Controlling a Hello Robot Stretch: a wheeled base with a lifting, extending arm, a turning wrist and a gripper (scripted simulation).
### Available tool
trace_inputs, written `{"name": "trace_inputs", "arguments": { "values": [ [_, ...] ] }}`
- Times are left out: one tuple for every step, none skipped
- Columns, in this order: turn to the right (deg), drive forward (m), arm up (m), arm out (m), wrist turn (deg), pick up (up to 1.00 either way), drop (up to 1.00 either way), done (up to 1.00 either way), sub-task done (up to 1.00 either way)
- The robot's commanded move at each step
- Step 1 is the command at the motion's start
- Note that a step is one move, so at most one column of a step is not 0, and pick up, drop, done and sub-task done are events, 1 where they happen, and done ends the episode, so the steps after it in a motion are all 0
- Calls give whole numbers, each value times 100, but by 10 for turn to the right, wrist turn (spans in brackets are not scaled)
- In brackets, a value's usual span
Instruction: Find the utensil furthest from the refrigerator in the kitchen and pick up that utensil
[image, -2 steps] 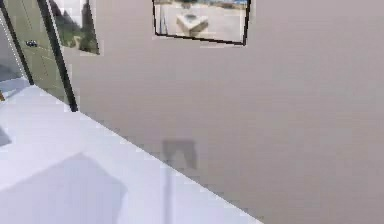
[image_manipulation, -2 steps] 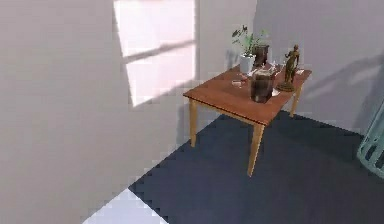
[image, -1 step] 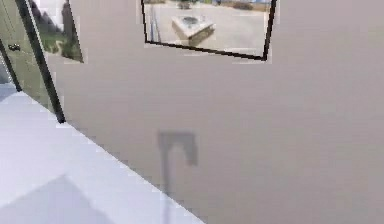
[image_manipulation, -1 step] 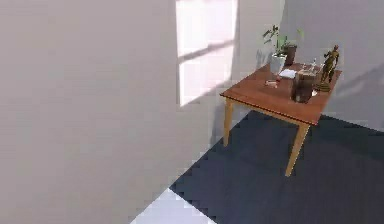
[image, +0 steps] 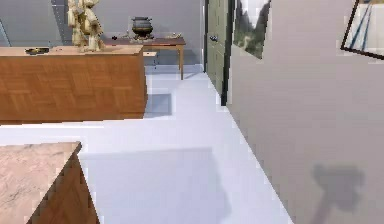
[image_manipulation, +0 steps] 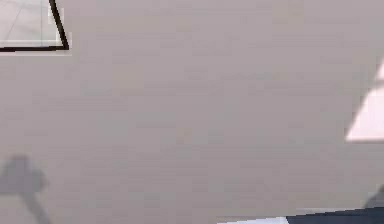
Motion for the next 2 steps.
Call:
{"name": "trace_inputs", "arguments": {
  "values": [
    [-30,0,0,0,0,0,0,0,0],
    [0,95,0,0,0,0,0,0,0]
  ]
}}
